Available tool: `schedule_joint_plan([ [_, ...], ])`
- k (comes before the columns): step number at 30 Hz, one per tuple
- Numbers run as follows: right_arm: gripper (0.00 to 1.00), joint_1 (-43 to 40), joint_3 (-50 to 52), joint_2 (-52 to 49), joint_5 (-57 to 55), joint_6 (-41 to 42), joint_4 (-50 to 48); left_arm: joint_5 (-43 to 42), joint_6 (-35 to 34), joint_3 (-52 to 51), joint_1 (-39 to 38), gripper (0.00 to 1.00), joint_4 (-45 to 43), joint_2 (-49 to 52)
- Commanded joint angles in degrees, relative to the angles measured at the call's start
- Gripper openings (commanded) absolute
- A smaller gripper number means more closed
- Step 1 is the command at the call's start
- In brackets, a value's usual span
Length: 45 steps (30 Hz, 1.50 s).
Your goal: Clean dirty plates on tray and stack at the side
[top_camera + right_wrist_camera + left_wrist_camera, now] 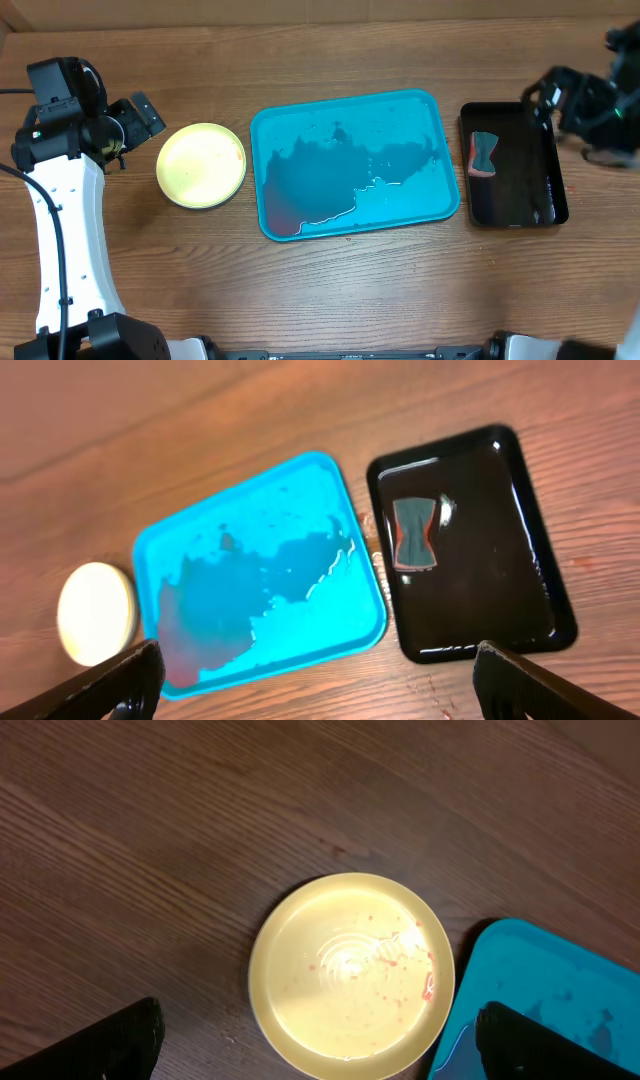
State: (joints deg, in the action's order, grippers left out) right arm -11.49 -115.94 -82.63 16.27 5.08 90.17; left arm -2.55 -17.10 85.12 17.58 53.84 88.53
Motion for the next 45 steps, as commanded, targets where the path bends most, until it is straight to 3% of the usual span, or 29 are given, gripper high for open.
schedule_joint_plan([
  [1, 1.00, 0.0, -0.8, 2.2, -0.3, -0.6, 0.1, 0.2, 0.8, 0.4, -0.4, 1.00, -0.1, 0.4],
  [14, 1.00, 0.0, -0.7, 4.1, -0.8, -2.9, -0.2, 0.2, 0.8, 0.4, -0.4, 0.99, -0.1, 0.4],
  [22, 1.00, 5.6, 6.2, 10.0, -2.8, -7.1, -15.8, 0.2, 0.8, 0.4, -0.4, 1.00, -0.1, 0.4],
  [27, 1.00, 9.2, 20.8, 21.0, -3.4, -7.1, -32.0, 0.2, 0.8, 0.4, -0.4, 0.99, -0.1, 0.4],
  [45, 1.00, 9.3, 94.3, 71.3, -4.0, -5.0, -81.4, 0.2, 0.8, 0.4, -0.4, 1.00, -0.1, 0.4],
])
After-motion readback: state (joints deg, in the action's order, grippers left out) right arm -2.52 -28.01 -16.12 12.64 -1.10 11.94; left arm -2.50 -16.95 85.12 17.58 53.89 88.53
